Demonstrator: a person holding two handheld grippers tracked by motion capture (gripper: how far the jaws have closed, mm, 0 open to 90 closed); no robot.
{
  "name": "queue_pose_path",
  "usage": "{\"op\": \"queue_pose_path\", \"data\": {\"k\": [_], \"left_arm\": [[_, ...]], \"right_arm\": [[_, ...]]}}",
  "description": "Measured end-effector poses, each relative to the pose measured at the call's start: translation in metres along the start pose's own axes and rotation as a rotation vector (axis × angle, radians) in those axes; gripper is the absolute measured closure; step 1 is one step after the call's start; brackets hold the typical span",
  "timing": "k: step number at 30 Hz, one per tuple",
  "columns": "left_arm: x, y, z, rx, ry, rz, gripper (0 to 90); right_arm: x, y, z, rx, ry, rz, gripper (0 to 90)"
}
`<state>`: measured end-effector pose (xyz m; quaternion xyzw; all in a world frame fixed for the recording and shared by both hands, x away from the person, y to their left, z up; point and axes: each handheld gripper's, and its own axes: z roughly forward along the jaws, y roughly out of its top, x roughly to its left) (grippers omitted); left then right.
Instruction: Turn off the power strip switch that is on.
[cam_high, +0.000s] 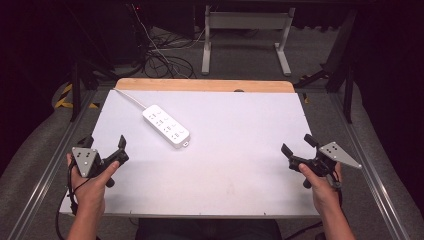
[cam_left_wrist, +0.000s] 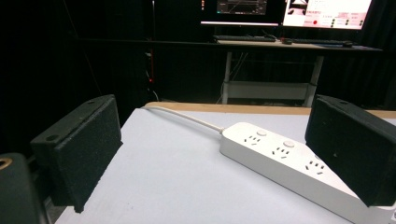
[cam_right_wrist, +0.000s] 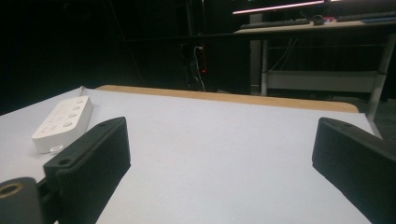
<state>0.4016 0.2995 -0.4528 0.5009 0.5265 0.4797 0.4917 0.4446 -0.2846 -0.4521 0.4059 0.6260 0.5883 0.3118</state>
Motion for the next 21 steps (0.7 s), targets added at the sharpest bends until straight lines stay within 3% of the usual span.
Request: {"op": "queue_pose_path", "data": {"k": [7,18,21], "left_arm": [[-0.0011,-0.0002,-0.0009,0.002,0.000,0.011,4.8],[0.0003,0.0007,-0.0021,-0.004,0.011,-0.008,10.0],[0.0011,0.0010,-0.0015,0.017,0.000,-0.038,23.7]], "right_arm": [[0.0023,-0.0003,0.0059,0.017,0.022,-0.015,4.6],[0.0037,-0.0006,0.0052,0.016,0.022,-0.012,4.7],[0.0037,-0.0005,0.0041,0.015,0.023,-0.011,4.8]]}}
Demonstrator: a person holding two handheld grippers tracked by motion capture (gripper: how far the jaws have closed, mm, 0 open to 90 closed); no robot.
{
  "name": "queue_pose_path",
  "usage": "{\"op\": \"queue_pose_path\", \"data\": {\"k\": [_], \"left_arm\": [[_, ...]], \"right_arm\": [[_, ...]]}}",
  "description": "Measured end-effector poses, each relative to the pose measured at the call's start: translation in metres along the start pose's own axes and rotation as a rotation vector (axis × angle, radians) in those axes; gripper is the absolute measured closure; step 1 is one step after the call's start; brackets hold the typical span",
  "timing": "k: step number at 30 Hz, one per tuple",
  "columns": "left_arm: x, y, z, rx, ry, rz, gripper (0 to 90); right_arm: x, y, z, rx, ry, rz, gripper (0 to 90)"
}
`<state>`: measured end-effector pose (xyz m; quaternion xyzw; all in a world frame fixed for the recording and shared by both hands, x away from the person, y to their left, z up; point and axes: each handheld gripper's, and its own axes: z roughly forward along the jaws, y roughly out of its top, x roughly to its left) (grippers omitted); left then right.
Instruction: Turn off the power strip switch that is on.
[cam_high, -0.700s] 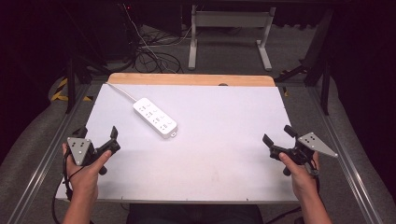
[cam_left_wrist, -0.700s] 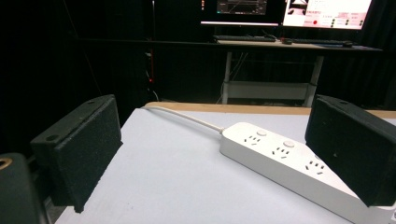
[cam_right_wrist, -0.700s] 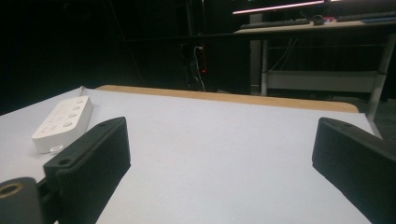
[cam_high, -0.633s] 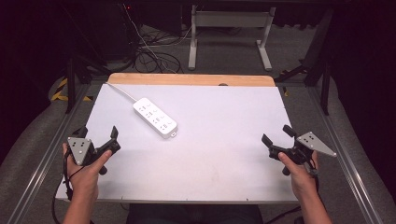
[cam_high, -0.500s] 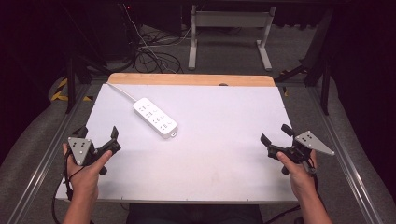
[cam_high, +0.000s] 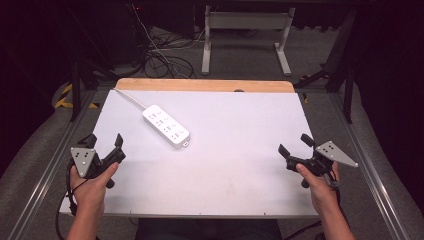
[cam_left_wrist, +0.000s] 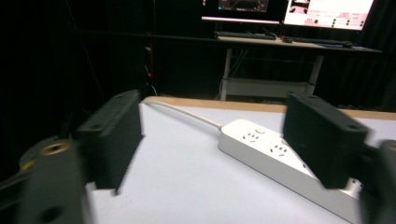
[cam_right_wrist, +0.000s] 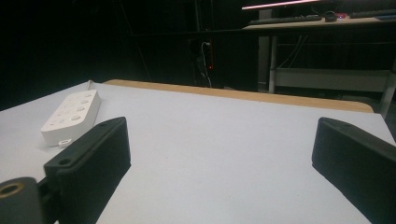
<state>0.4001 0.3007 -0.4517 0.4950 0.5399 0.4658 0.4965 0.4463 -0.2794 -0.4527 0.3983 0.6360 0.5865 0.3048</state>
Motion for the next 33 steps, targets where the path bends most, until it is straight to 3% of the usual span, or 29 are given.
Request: {"op": "queue_pose_path", "data": {"k": [1,2,3,5,6,7,8,11,14,18,20,27,33], "left_arm": [[0.001,0.000,0.000,0.009,-0.007,-0.008,30.0],[0.002,0.001,-0.001,0.020,-0.017,-0.017,30.0],[0.004,0.003,-0.002,0.045,-0.043,-0.033,42.1],[0.005,0.003,-0.003,0.049,-0.056,-0.036,53.4],[0.007,0.004,-0.004,0.059,-0.067,-0.038,53.4],[0.008,0.005,-0.004,0.068,-0.079,-0.036,63.3],[0.011,0.007,-0.004,0.102,-0.095,-0.024,67.3],[0.014,0.008,-0.004,0.127,-0.090,0.005,80.5],[0.018,0.012,-0.003,0.117,-0.103,0.016,89.7],[0.019,0.014,-0.002,0.108,-0.128,0.011,90.0],[0.019,0.018,-0.001,0.078,-0.137,0.003,90.0],[0.020,0.025,0.003,0.045,-0.142,-0.025,90.0],[0.013,0.035,0.013,0.040,-0.151,0.022,90.0]], "right_arm": [[0.000,0.000,0.000,0.000,0.002,0.002,5.0],[0.000,0.000,0.000,0.000,0.002,0.002,5.0],[0.000,0.000,0.000,0.000,0.003,0.004,5.1],[0.000,0.000,0.000,0.002,0.003,0.002,5.1],[0.000,0.000,0.000,0.002,0.003,0.002,5.1],[0.000,0.000,-0.001,0.000,0.004,0.005,5.1],[0.000,0.000,-0.001,-0.001,0.006,0.006,5.2],[0.001,0.001,-0.001,-0.004,0.010,0.005,5.3],[0.001,0.000,-0.001,-0.004,0.010,0.008,5.4],[0.001,0.000,0.000,-0.003,0.012,0.010,5.4],[0.001,0.000,0.000,-0.002,0.014,0.010,5.4],[0.001,-0.001,0.000,0.002,0.015,0.013,5.5],[0.001,-0.001,0.001,0.005,0.016,0.015,5.6]]}}
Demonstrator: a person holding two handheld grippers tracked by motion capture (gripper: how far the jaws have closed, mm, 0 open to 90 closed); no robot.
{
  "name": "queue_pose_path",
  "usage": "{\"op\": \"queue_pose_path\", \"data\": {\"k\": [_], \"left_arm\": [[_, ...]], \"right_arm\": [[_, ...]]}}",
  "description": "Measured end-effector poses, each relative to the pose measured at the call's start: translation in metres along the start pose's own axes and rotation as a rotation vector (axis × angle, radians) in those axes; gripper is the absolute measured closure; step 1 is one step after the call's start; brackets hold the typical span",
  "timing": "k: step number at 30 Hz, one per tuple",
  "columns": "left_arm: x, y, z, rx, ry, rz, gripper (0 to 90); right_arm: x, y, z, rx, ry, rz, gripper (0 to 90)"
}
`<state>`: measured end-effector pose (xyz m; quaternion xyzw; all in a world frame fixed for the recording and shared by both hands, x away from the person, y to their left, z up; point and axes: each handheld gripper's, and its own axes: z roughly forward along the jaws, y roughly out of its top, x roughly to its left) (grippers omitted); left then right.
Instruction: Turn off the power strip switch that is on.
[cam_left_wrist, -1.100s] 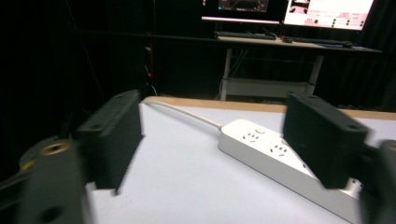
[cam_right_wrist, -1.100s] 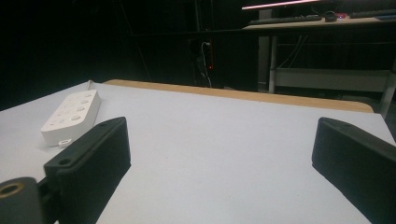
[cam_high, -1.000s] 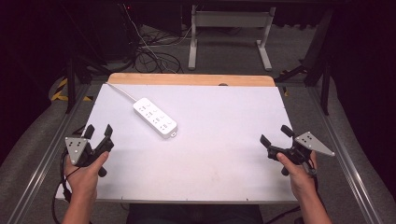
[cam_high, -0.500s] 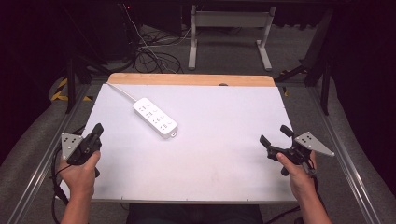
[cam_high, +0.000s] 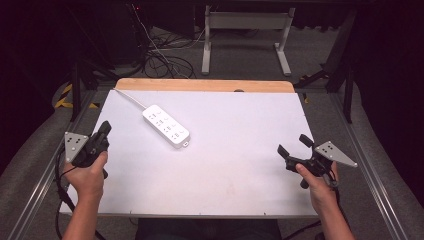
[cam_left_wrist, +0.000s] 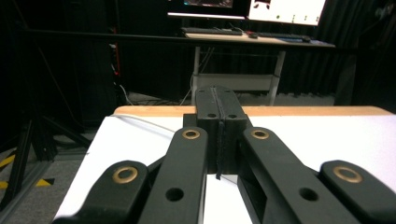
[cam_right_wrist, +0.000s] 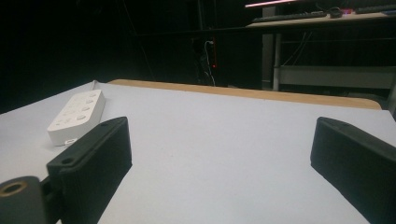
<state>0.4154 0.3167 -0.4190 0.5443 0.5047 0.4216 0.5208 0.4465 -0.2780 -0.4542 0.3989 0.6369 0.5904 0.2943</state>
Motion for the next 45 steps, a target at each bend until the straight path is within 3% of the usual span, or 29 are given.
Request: {"op": "queue_pose_path", "data": {"k": [4,5,15,25,31,39,45], "left_arm": [[-0.005,0.004,0.008,0.025,-0.018,0.029,90.0],[-0.007,0.007,0.013,0.039,-0.027,0.057,90.0],[-0.015,0.022,0.037,0.109,-0.054,0.091,90.0],[-0.023,0.046,0.065,0.188,-0.069,0.166,90.0],[-0.031,0.052,0.081,0.227,-0.091,0.172,90.0],[-0.038,0.054,0.109,0.316,-0.100,0.206,90.0],[-0.043,0.052,0.133,0.411,-0.111,0.231,90.0]], "right_arm": [[0.000,0.000,0.000,0.002,0.000,0.002,5.7],[-0.001,0.000,0.000,0.000,0.001,0.004,5.7],[0.000,0.000,0.004,0.005,0.014,0.000,5.9],[0.001,0.001,0.005,0.004,0.022,-0.003,5.9],[0.002,0.001,0.005,0.006,0.026,-0.003,6.0],[0.002,0.001,0.005,0.004,0.027,0.000,6.1],[0.002,0.001,0.005,0.004,0.030,-0.003,6.1]]}}
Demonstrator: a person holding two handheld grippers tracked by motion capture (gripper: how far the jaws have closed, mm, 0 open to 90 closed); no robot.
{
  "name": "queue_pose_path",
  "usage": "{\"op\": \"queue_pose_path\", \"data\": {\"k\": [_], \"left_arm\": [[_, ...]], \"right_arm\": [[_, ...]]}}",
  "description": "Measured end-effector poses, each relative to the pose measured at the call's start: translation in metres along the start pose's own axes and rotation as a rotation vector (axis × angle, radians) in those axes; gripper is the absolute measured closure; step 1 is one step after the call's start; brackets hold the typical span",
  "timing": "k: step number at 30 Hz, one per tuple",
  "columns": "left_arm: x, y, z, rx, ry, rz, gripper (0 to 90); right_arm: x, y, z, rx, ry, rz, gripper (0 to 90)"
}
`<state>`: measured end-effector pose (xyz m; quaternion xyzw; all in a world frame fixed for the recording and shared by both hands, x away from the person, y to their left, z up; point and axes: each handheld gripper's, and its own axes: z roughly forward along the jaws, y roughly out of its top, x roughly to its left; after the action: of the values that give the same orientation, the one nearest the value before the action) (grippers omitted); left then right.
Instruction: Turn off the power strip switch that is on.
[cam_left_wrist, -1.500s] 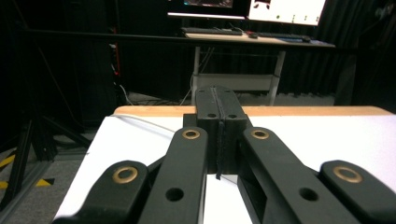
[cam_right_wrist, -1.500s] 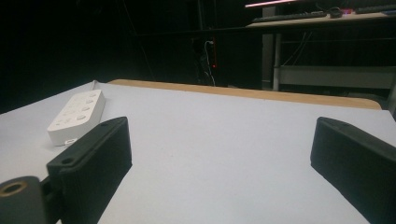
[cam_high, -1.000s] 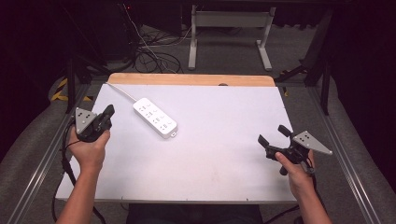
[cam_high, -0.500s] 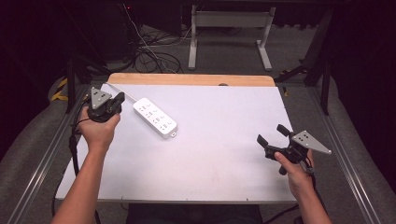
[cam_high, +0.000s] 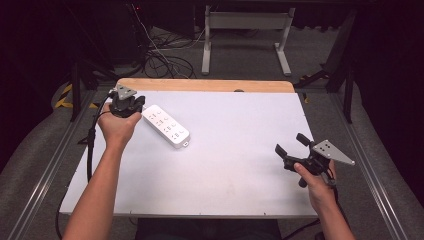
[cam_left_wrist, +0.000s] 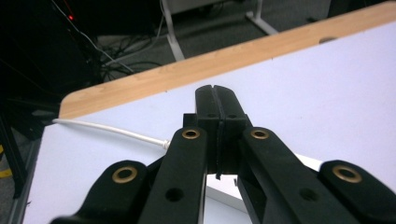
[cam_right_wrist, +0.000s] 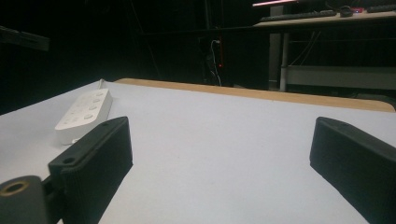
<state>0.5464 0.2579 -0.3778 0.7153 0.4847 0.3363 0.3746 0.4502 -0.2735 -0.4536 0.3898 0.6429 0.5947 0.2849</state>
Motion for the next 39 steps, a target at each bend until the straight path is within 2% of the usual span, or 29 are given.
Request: {"op": "queue_pose_path", "data": {"k": [2,3,4,5,7,8,11,15,18,22,27,32,39], "left_arm": [[-0.002,0.003,0.009,0.027,-0.013,0.003,90.0],[-0.005,0.004,0.019,0.071,-0.018,0.025,90.0],[-0.006,0.005,0.024,0.089,-0.019,0.031,90.0],[-0.006,0.005,0.024,0.089,-0.019,0.031,90.0],[-0.008,0.006,0.034,0.125,-0.026,0.048,90.0],[-0.010,0.005,0.044,0.158,-0.042,0.032,90.0],[-0.011,0.001,0.060,0.223,-0.047,0.021,90.0],[-0.010,-0.006,0.079,0.278,-0.043,0.011,90.0],[-0.008,-0.010,0.088,0.296,-0.036,-0.010,90.0],[-0.007,-0.012,0.094,0.309,-0.028,-0.015,90.0],[-0.004,-0.014,0.099,0.326,-0.021,-0.016,90.0],[-0.004,-0.013,0.104,0.332,-0.015,0.002,90.0],[-0.004,-0.014,0.108,0.348,-0.019,-0.001,90.0]], "right_arm": [[0.000,0.000,0.000,0.000,0.001,-0.002,6.1],[0.000,0.000,0.000,0.002,0.001,-0.001,6.1],[0.000,0.000,0.000,0.000,0.000,0.000,6.1],[0.000,0.000,0.000,0.002,0.001,-0.001,6.1],[0.000,0.000,0.000,0.002,0.002,-0.001,6.2],[0.000,0.000,0.000,0.001,0.003,-0.001,6.2],[0.000,0.000,0.000,0.002,0.005,0.000,6.2],[0.000,0.000,0.000,-0.002,0.006,-0.004,6.2],[0.001,0.000,0.000,-0.001,0.010,-0.003,6.2],[0.002,0.000,0.000,-0.006,0.014,-0.002,6.2],[0.002,0.001,0.000,-0.005,0.015,0.000,6.2],[0.002,0.000,0.000,-0.006,0.017,-0.005,6.3],[0.003,0.000,0.000,-0.005,0.020,-0.003,6.3]]}}
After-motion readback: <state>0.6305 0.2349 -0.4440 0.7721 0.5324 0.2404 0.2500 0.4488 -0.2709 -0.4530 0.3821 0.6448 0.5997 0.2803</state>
